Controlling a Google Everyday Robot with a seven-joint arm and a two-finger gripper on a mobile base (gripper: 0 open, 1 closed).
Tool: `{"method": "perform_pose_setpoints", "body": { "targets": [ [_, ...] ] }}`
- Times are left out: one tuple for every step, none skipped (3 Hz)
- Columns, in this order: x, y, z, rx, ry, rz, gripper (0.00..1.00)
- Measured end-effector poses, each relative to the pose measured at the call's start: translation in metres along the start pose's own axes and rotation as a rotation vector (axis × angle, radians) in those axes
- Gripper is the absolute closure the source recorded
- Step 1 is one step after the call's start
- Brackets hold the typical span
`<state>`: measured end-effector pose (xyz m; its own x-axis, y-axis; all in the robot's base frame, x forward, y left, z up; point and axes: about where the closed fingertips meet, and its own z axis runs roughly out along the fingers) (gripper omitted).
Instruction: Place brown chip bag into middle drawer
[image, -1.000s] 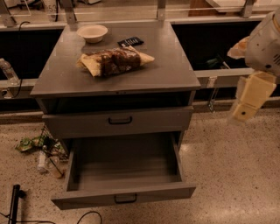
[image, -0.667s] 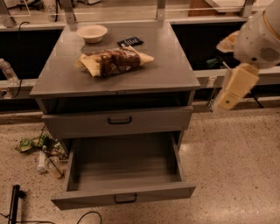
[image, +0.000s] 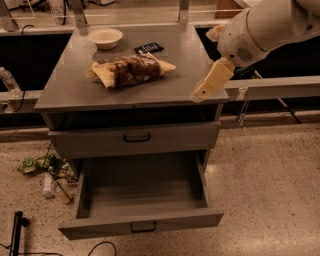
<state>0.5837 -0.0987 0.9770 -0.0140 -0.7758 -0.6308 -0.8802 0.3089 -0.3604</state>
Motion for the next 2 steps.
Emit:
{"method": "perform_pose_setpoints", "body": {
  "targets": [
    [-0.002, -0.001, 0.002, 0.003, -0.006, -0.001, 0.00],
    [-0.028, -0.017, 0.032, 0.047, -0.091, -0.035, 0.00]
  ]
}}
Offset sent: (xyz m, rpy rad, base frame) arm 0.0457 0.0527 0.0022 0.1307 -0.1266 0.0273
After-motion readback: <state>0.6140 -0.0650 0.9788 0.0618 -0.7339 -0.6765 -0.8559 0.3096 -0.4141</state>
